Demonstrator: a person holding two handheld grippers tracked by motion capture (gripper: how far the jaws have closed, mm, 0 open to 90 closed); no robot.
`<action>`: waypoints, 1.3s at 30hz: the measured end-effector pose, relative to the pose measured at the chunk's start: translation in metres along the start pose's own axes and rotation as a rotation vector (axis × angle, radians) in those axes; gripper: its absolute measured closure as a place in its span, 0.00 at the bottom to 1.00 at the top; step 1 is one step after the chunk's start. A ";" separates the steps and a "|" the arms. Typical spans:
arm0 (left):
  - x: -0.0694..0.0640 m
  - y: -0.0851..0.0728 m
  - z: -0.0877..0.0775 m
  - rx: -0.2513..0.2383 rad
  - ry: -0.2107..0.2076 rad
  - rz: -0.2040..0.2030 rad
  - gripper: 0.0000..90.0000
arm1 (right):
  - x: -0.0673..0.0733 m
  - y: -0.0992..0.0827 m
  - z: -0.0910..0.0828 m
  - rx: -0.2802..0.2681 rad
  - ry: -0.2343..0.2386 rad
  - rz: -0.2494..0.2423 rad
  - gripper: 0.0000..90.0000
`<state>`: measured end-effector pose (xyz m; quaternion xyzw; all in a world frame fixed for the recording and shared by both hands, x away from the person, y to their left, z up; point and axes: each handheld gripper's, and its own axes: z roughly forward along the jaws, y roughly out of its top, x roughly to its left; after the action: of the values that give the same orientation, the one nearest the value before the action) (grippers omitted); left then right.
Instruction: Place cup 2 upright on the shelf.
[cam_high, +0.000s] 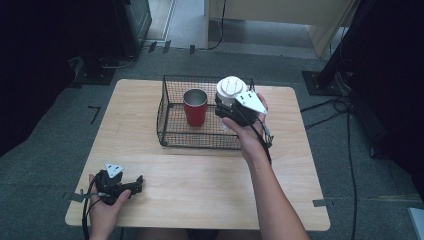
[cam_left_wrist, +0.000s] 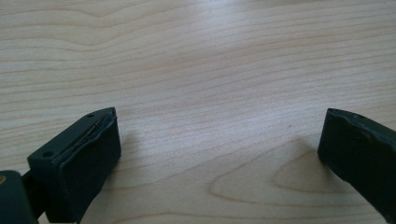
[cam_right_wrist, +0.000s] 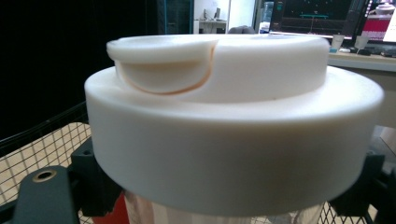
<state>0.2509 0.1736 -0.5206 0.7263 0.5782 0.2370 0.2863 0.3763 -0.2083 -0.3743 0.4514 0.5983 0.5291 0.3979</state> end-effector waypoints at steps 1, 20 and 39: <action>0.000 0.000 0.000 0.000 0.000 0.000 0.00 | 0.000 -0.001 0.002 0.003 -0.003 0.008 0.17; 0.000 0.000 0.000 0.000 -0.002 0.003 0.00 | -0.006 -0.032 0.035 -0.042 -0.072 0.030 0.17; 0.000 0.000 0.000 0.000 -0.004 0.004 0.00 | -0.007 -0.050 0.064 0.015 -0.112 0.043 0.17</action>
<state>0.2508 0.1733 -0.5206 0.7278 0.5762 0.2363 0.2871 0.4335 -0.1992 -0.4323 0.4959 0.5694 0.5067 0.4159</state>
